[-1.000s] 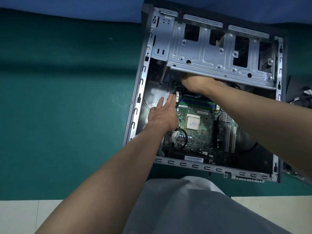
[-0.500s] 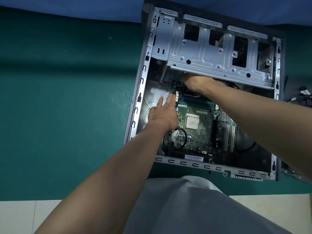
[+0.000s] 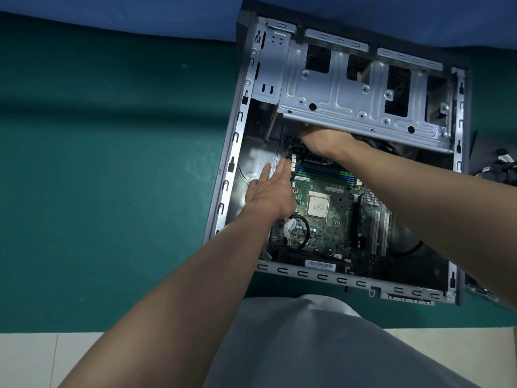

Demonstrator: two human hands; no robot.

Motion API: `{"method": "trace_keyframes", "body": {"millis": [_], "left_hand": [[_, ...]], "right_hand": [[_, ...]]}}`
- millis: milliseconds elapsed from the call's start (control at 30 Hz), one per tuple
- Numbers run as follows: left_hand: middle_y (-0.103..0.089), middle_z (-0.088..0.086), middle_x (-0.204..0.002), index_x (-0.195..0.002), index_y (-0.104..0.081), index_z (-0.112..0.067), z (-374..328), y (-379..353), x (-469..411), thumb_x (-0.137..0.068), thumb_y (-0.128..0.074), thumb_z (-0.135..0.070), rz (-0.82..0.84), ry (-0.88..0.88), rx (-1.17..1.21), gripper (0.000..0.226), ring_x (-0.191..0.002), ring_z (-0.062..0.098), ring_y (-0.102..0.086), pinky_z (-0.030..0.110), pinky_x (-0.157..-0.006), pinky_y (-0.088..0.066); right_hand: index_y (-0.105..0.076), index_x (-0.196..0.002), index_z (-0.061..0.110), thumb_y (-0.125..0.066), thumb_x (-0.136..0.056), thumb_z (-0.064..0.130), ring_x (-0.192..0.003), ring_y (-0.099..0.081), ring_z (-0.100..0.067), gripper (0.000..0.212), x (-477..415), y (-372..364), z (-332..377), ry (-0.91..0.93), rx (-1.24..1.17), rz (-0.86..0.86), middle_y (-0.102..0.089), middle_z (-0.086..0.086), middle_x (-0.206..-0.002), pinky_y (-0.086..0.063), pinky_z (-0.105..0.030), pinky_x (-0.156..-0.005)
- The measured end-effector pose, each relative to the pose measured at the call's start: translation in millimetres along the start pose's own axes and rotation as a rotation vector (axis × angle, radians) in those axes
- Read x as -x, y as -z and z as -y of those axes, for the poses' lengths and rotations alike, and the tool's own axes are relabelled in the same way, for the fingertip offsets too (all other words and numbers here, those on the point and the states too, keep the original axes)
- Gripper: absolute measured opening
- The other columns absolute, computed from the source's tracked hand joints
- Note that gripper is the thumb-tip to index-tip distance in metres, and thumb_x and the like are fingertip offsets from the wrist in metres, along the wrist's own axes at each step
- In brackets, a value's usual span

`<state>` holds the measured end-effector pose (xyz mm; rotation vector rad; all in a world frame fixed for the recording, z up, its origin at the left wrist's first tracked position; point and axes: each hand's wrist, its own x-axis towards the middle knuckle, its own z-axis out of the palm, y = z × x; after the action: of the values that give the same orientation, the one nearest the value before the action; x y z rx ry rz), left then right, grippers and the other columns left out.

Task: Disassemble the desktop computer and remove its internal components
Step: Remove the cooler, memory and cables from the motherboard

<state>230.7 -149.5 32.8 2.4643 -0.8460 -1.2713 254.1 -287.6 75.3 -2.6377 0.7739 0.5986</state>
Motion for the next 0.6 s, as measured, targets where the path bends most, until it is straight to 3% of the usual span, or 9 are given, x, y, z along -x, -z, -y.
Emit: {"method": "trace_keyframes", "body": {"millis": [67,200,267,367,533,600], "left_hand": [[0.017,-0.010,-0.160,-0.153,0.013,-0.024,0.2,-0.3,-0.2,-0.094,-0.054,-0.013,0.000,0.001,-0.002,0.090,-0.148,0.018,0.012,0.046,-0.118,-0.004],[0.017,-0.010,-0.160,-0.153,0.013,-0.024,0.2,-0.7,-0.5,-0.094,-0.053,-0.013,-0.003,0.001,-0.011,0.089,-0.148,0.018,0.012,0.046,-0.119,-0.006],[0.017,-0.011,-0.160,-0.153,0.013,-0.024,0.3,-0.8,-0.6,-0.094,-0.053,-0.013,-0.002,0.003,-0.009,0.089,-0.148,0.018,0.012,0.046,-0.118,-0.005],[0.017,-0.011,-0.160,-0.153,0.013,-0.024,0.5,-1.6,-0.5,-0.094,-0.053,-0.013,-0.002,0.002,-0.005,0.089,-0.148,0.017,0.012,0.045,-0.118,-0.005],[0.016,-0.011,-0.160,-0.153,0.013,-0.024,0.4,-0.5,-0.5,-0.094,-0.053,-0.013,-0.003,-0.001,-0.006,0.089,-0.148,0.018,0.012,0.046,-0.119,-0.006],[0.016,-0.011,-0.160,-0.153,0.013,-0.025,0.5,-0.2,-0.4,-0.094,-0.053,-0.013,-0.004,-0.001,-0.006,0.089,-0.148,0.018,0.011,0.046,-0.119,-0.006]], "right_hand": [[-0.050,-0.125,0.005,-0.026,-0.104,0.014,-0.114,-0.053,-0.029,0.033,-2.8,-1.2,-1.0,0.000,0.010,0.024,-0.055,-0.019,-0.126,-0.035,-0.030,-0.095],[-0.034,-0.143,0.005,-0.026,-0.104,0.019,-0.137,-0.031,-0.029,0.042,4.0,-1.1,-7.9,0.014,0.002,0.163,-0.033,-0.015,-0.150,-0.022,-0.035,-0.109],[-0.037,-0.141,0.006,-0.026,-0.104,0.020,-0.135,-0.034,-0.028,0.041,3.8,0.7,-6.8,0.070,0.031,0.133,-0.037,-0.015,-0.148,-0.023,-0.035,-0.108],[-0.051,-0.124,0.006,-0.025,-0.105,0.019,-0.117,-0.050,-0.027,0.035,-1.6,1.6,-2.8,0.013,0.015,0.075,-0.054,-0.017,-0.127,-0.033,-0.033,-0.103],[-0.047,-0.128,0.002,-0.024,-0.104,0.014,-0.120,-0.048,-0.032,0.035,5.0,3.7,2.4,-0.093,-0.103,0.017,-0.052,-0.020,-0.130,-0.031,-0.035,-0.104],[-0.050,-0.118,0.012,-0.025,-0.104,0.020,-0.110,-0.049,-0.026,0.030,3.6,2.5,1.0,-0.058,-0.106,0.017,-0.055,-0.019,-0.114,-0.031,-0.037,-0.108]]}}
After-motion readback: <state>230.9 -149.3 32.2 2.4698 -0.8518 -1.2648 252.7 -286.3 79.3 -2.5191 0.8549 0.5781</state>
